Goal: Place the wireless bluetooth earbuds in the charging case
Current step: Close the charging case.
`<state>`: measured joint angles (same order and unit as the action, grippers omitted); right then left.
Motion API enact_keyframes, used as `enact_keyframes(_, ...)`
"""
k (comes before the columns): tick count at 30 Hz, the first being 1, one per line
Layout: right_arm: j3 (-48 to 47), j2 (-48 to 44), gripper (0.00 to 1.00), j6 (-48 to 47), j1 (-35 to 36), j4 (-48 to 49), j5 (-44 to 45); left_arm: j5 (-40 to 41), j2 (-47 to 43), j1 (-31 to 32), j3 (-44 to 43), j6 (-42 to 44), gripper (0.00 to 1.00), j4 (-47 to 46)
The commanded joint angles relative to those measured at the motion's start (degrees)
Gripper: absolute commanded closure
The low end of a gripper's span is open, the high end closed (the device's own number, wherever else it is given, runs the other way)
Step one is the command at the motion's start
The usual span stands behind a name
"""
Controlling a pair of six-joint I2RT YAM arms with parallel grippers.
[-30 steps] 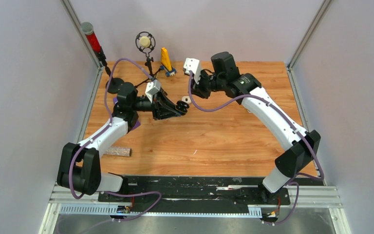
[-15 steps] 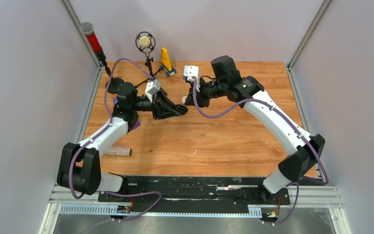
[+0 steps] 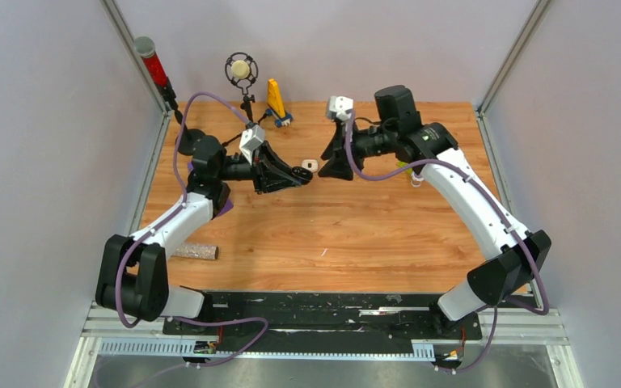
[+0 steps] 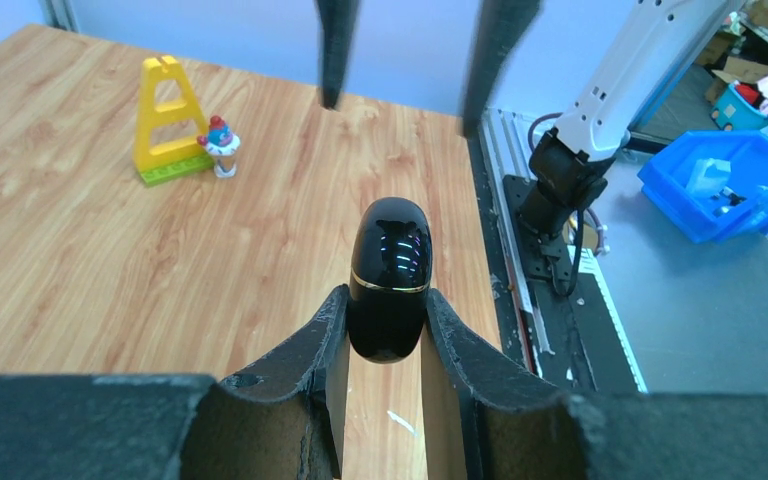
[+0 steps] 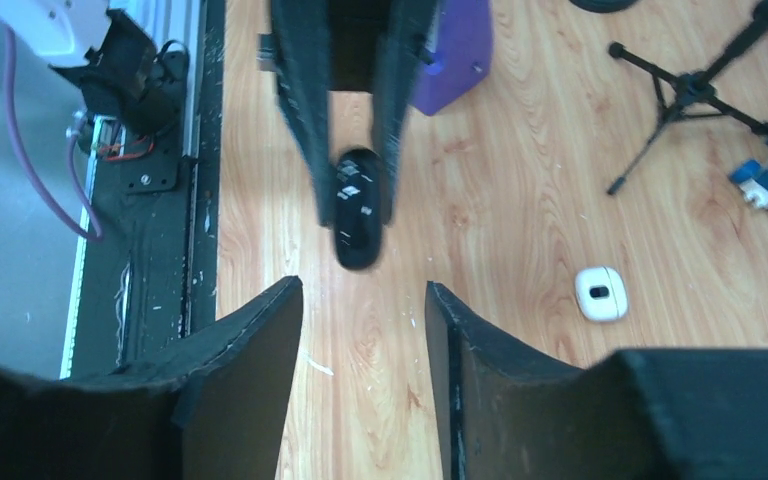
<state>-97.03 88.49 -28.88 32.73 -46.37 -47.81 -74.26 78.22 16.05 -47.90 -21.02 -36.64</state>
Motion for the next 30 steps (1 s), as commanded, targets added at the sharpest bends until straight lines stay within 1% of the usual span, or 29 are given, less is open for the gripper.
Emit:
enact_keyframes(1, 3.6, -1.4, 0.46, 10.8, -7.0, 10.8, -10.6, 2.5, 0.9, 0.1, -1.8, -10.5, 1.0, -11.4)
enact_keyframes(4, 8.2, -1.6, 0.44, 14.7, -8.8, 17.2, -15.2, 5.5, 1.5, 0.1, -1.2, -13.8, 1.0, -14.7)
enact_keyframes(7, 15.0, -2.9, 0.43, 18.9, -8.8, 27.0, -18.5, 9.2, 2.2, 0.1, 0.1, -18.8, 1.0, -18.0)
enact_keyframes(8, 16.4, -2.9, 0.41, 20.7, -8.8, 29.7, -19.3, 11.2, 2.7, 0.1, 0.8, -19.9, 1.0, -19.8)
enact_keyframes(10, 18.3, -2.0, 0.34, 24.7, -8.8, 34.2, -20.4, 14.1, 3.8, 0.1, 1.8, -24.0, 1.0, -24.0)
enact_keyframes(11, 19.1, -1.5, 0.32, 27.3, -8.8, 36.9, -20.6, 14.9, 4.2, 0.1, 2.0, -26.7, 1.0, -25.1)
enact_keyframes(12, 19.9, -1.0, 0.32, 29.2, -8.8, 39.1, -20.6, 16.2, 5.2, 0.2, 2.4, -27.7, 1.0, -27.1)
enact_keyframes(15, 20.4, 0.8, 0.32, 34.6, -8.8, 44.3, -21.5, 17.7, 6.9, 0.5, 2.7, -30.2, 1.0, -28.7)
enact_keyframes(18, 19.9, 3.0, 0.32, 38.9, -8.8, 47.1, -19.6, 19.1, 8.2, 1.5, 3.2, -30.8, 1.0, -29.3)
enact_keyframes(22, 19.0, 6.3, 0.35, 42.3, -8.9, 49.0, -17.8, 19.8, 9.4, 2.3, 3.1, -33.1, 1.0, -31.4)
enact_keyframes(26, 19.0, 8.2, 0.39, 45.4, -8.9, 51.2, -18.5, 20.0, 10.1, 2.7, 2.8, -34.4, 1.0, -33.3)
enact_keyframes(30, 19.7, 8.2, 0.41, 47.0, -9.2, 53.4, -18.8, 19.9, 10.4, 3.1, 3.0, -34.0, 1.0, -33.4)
